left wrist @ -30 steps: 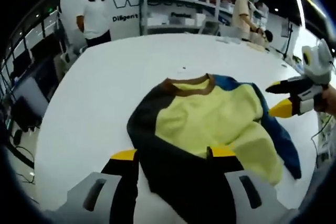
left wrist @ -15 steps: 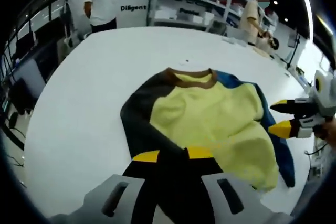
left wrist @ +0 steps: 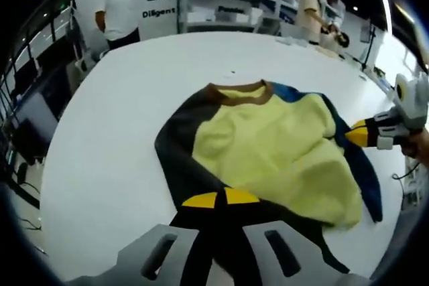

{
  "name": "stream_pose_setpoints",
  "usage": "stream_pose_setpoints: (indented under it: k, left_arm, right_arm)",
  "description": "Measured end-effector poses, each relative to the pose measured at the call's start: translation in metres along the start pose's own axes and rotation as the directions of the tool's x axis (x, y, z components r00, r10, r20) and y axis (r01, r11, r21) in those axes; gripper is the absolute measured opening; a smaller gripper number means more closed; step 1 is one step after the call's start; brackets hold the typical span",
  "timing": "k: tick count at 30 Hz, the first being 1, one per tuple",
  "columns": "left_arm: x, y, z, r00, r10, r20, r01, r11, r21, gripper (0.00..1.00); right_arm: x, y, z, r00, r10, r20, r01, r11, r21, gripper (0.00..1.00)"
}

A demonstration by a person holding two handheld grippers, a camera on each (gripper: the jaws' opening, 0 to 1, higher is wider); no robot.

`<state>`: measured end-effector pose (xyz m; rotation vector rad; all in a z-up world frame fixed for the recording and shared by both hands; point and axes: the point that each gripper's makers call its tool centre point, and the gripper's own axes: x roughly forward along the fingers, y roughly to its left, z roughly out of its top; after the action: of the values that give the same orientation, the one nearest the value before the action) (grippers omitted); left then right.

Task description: Fold the garment on the visible template until the final outline fits inside the template.

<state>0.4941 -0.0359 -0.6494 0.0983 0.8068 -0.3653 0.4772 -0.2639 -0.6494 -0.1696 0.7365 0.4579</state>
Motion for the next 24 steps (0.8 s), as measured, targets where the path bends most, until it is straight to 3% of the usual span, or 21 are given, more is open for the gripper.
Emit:
stream_pose_setpoints:
  k: [3, 7, 15, 24]
  left_arm:
    - [-0.003, 0.004, -0.002, 1.000, -0.011, -0.012, 0.012, 0.999, 0.033, 0.01]
    - [-0.009, 0.013, 0.000, 1.000, -0.012, -0.014, 0.012, 1.000, 0.007, 0.01]
    - [-0.015, 0.030, -0.006, 0.999, 0.006, -0.043, -0.004, 0.999, 0.038, 0.01]
    - [-0.015, 0.056, -0.012, 0.994, 0.046, -0.095, -0.036, 0.995, 0.097, 0.01]
  right_arm:
    - [-0.004, -0.005, 0.000, 1.000, -0.006, -0.013, 0.006, 1.000, -0.018, 0.00]
    - [-0.009, -0.019, 0.002, 0.999, -0.037, -0.009, 0.037, 0.999, -0.010, 0.00]
    - [-0.018, -0.050, 0.000, 0.996, -0.088, -0.016, 0.088, 0.996, 0.020, 0.00]
    - [-0.019, -0.082, -0.004, 0.987, -0.153, -0.059, 0.152, 0.988, -0.017, 0.00]
